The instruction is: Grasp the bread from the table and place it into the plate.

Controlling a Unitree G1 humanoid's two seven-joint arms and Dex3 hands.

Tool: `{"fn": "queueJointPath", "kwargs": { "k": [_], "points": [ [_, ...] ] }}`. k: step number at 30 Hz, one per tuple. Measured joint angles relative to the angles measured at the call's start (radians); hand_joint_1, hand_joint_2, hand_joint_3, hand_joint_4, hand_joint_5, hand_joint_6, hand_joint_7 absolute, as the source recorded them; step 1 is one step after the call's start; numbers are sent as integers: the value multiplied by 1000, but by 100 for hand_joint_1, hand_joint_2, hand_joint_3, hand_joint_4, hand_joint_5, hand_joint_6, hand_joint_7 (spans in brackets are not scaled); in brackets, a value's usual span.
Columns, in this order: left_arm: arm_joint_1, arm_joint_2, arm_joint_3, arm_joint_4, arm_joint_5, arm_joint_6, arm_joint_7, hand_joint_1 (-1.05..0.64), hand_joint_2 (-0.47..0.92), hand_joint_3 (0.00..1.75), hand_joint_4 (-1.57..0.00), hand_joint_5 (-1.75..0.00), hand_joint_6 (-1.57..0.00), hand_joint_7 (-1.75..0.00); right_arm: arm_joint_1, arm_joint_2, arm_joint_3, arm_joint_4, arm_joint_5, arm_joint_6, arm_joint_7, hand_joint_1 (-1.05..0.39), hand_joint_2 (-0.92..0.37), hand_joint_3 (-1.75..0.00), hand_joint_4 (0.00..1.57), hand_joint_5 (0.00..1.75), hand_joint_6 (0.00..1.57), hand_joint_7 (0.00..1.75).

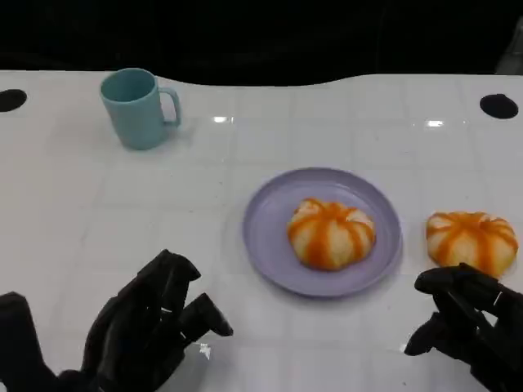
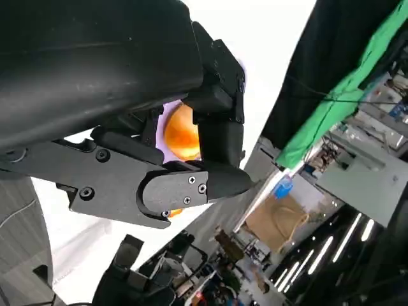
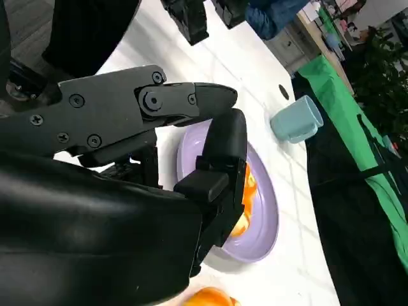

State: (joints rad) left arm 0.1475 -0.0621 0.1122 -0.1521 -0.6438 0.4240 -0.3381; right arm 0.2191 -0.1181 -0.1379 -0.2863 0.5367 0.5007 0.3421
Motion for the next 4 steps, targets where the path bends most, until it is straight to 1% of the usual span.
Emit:
{"fn": "queueJointPath", "kwargs": {
  "k": [4],
  "points": [
    [-1, 0, -5, 11, 3, -20, -21, -53, 92, 43, -72, -175, -52, -175, -5, 0, -1, 0, -1, 0, -2, -45, -92, -28, 60, 145, 53, 117]
  ]
}}
